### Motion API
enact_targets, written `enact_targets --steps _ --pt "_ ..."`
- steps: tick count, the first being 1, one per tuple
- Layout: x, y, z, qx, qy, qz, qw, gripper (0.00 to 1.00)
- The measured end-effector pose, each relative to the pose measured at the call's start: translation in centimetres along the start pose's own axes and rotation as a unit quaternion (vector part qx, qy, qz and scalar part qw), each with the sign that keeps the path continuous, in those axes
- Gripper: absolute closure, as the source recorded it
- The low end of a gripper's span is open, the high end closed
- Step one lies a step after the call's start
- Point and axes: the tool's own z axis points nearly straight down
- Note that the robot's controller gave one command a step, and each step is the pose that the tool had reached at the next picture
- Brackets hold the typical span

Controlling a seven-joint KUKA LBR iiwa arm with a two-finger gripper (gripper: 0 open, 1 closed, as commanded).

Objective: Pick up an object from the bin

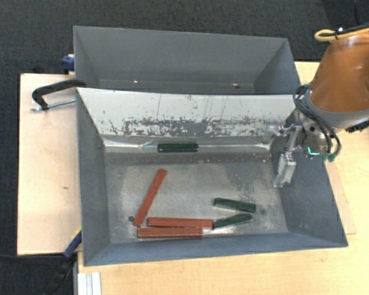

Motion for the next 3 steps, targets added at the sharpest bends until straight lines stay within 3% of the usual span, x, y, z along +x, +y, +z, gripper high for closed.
enact_targets --steps 1,2,3 --pt "-0.2 0.0 -0.5 0.001 -0.0043 -0.001 1.0 0.0" --pt "-2.6 2.8 8.3 0.001 -0.0062 -0.021 0.9998 0.0" --pt "0.7 7.6 4.4 0.0 -0.0049 -0.041 0.9991 0.0"
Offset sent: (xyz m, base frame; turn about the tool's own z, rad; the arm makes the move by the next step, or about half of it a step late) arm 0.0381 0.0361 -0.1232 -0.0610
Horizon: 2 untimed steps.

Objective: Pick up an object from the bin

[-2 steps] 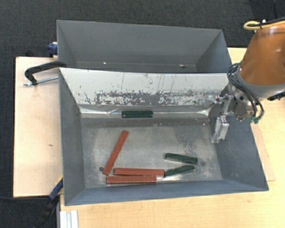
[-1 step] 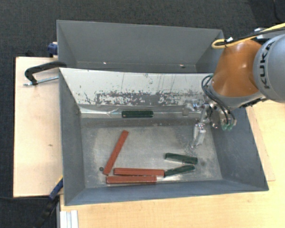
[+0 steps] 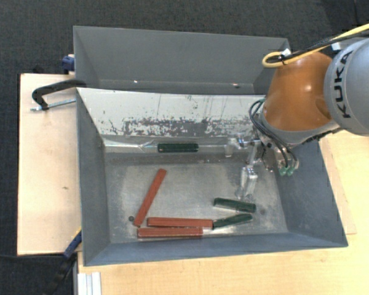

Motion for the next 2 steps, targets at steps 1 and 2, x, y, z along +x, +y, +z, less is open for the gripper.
enact_targets --steps 1,2 --pt "-2.9 -3.7 2.8 0.001 -0.003 0.085 0.9963 0.0" --pt "3.5 -0.2 6.8 0.0 0.0008 -0.032 0.9995 0.0"
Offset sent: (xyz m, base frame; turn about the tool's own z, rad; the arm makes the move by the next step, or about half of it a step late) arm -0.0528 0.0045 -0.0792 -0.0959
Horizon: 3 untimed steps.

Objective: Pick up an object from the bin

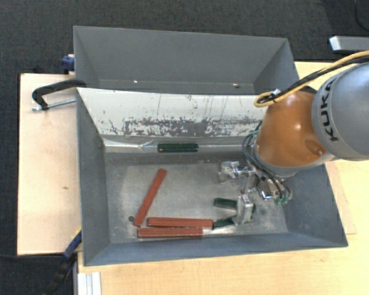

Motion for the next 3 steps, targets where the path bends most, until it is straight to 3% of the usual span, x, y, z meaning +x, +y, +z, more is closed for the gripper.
enact_targets --steps 1,2,3 --pt "-7.4 -7.6 0.9 0.001 -0.0021 0.143 0.9897 1.0" --pt "-7.4 -7.5 0.9 0.001 -0.0018 0.142 0.9898 1.0" --pt "-7.7 -7.6 -10.6 0.001 -0.0053 0.143 0.9898 1.0"
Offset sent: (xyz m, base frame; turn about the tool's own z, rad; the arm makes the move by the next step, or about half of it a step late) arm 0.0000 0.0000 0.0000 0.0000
